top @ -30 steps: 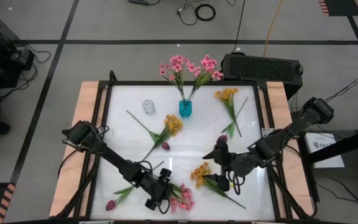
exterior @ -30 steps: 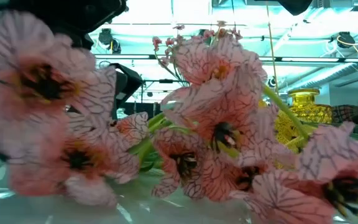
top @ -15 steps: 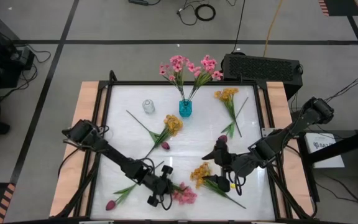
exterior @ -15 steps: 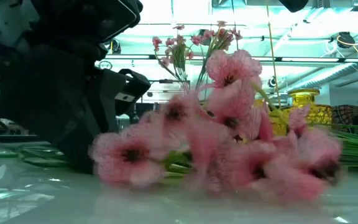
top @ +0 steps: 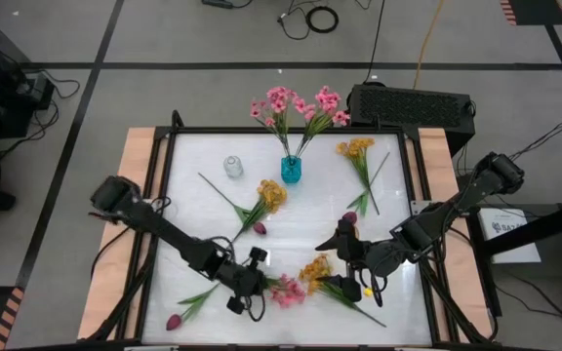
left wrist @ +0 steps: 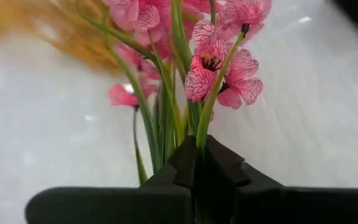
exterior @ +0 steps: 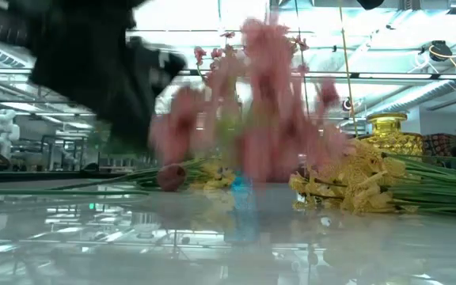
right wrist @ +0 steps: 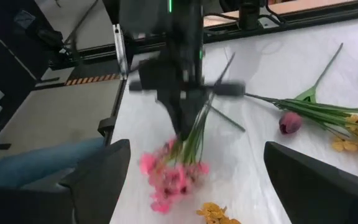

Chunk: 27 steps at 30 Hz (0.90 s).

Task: Sort flowers into vase by color
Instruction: Put the pink flowers into the blue vase

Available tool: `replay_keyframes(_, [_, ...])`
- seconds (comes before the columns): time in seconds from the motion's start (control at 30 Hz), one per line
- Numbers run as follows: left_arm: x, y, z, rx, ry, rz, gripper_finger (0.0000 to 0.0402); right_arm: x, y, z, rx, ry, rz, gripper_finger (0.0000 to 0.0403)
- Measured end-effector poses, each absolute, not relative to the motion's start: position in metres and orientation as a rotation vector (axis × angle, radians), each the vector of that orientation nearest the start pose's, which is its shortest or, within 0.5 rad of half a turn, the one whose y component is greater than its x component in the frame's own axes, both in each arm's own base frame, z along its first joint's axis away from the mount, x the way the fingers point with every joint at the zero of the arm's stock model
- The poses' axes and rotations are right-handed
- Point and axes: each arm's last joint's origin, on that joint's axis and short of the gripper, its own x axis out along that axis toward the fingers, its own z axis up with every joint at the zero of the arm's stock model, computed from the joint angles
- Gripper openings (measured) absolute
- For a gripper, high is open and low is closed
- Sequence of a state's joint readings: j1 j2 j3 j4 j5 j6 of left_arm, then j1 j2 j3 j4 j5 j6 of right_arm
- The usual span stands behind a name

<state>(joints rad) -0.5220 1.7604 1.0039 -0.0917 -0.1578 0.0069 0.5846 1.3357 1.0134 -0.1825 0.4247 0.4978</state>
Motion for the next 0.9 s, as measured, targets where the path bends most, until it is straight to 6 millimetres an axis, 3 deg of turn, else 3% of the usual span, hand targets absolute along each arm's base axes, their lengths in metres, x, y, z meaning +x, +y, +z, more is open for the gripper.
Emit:
replay_keyframes(0.27, [0.283, -0.152, 0.252, 0.415, 0.535, -0.22, 0.0023, 0.25, 0.147, 0.296, 0.146, 0.417, -0.06, 0.0361])
replay_keyframes(0.43, [0.261, -0.138, 0.296, 0.421, 0.389, -0.178, 0.0023, 0.243, 0.138, 0.309, 0.093, 0.341, -0.177, 0.0361])
replay_keyframes(0.67, [0.242, -0.127, 0.342, 0.35, 0.142, -0.157, 0.0024, 0.227, 0.122, 0.333, -0.002, 0.254, -0.245, 0.0361])
replay_keyframes(0.9, [0.244, -0.121, 0.371, 0.324, -0.122, -0.086, 0.0024, 0.243, 0.112, 0.336, -0.058, 0.208, -0.249, 0.0361])
